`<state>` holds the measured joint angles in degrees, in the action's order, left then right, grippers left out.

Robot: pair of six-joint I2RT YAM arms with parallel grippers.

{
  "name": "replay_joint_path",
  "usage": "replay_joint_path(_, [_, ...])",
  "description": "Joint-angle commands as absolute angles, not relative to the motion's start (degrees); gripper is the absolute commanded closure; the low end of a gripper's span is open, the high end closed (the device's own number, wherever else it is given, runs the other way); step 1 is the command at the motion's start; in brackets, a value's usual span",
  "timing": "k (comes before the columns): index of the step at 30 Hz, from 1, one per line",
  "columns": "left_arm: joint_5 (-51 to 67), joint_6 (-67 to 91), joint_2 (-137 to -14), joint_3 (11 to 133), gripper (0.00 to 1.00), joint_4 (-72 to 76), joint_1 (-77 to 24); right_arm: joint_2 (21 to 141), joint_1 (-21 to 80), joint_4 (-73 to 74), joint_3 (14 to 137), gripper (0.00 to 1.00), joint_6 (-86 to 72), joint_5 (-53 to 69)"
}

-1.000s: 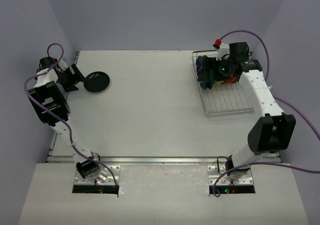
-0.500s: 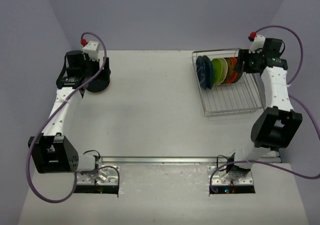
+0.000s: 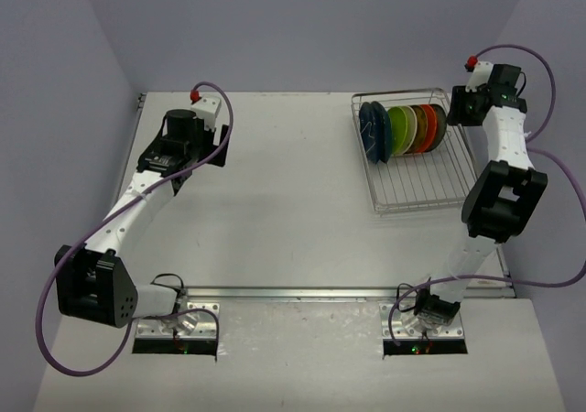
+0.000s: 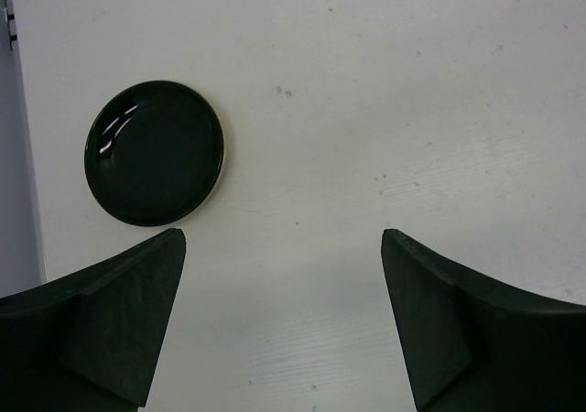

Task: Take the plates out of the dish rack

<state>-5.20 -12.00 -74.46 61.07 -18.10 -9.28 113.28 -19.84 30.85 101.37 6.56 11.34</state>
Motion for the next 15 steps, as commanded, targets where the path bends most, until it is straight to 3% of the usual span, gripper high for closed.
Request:
replay_joint_path(1, [-7.8, -11.1, -72.6, 61.5, 0.12, -14.5, -8.9, 116.7, -19.7, 29.1, 106.8, 0.53, 7.7, 10.1])
replay_joint_path(7, [-6.5, -10.2, -73.4, 61.7, 0.00, -14.5, -8.9, 120.2, -19.4, 29.0, 107.9, 0.58, 6.9, 10.5])
replay_joint_path(12, [-3.9, -9.2, -72.7, 61.7, 0.00, -13.8, -8.9, 120.8, -19.0, 27.3, 105.9, 0.62, 6.3, 11.0])
replay_joint_path(15, [-3.3, -7.5, -72.4, 62.2, 0.00, -13.4, -8.9, 121.5, -18.6, 26.5, 105.9, 0.70, 6.9, 10.1])
